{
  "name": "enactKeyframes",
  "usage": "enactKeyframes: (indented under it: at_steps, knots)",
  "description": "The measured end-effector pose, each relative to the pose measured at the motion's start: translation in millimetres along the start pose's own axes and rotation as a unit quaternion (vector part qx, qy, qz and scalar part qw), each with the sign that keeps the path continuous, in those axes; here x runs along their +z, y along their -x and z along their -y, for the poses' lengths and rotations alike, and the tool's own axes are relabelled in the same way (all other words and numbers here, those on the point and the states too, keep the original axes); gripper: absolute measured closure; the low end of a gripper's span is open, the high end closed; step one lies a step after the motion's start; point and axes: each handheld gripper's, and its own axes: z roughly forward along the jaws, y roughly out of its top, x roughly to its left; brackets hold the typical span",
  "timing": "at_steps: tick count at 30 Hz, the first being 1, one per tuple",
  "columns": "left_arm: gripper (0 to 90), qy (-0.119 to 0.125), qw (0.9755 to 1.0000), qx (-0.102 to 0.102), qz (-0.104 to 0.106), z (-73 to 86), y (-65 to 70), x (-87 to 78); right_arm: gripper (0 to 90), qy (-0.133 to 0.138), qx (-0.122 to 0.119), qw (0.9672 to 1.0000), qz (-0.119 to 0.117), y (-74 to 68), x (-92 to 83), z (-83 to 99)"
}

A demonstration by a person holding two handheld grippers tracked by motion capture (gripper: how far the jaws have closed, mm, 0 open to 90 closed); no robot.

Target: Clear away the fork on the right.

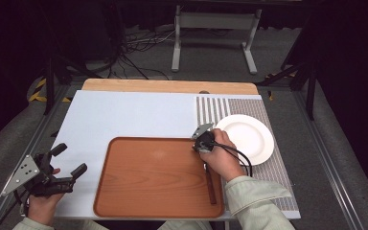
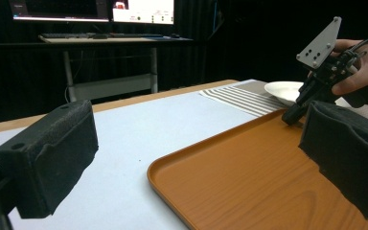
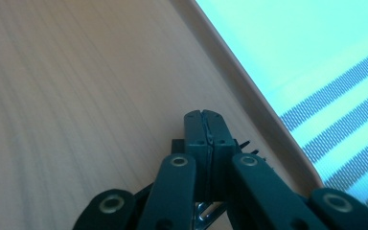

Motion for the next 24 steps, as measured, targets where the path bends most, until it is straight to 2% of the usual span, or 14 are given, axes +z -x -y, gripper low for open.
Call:
enactKeyframes:
  at_steps: [6,18,24]
  knots:
    - [0.2,0.0,1.0,0.0,0.0,0.1,0.1,0.1,90.0,-0.006,0.017,0.9998,0.003,3.0,-2.0,4.6]
    - [0.2,-0.002,1.0,0.001,0.001,-0.1,-0.1,0.2,89.0,-0.011,0.032,0.9993,0.015,6.7,-5.2,8.6]
    - [0.2,-0.003,1.0,0.001,0.0,0.2,-0.1,0.3,85.0,0.003,0.039,0.9991,0.015,6.8,-9.8,7.8]
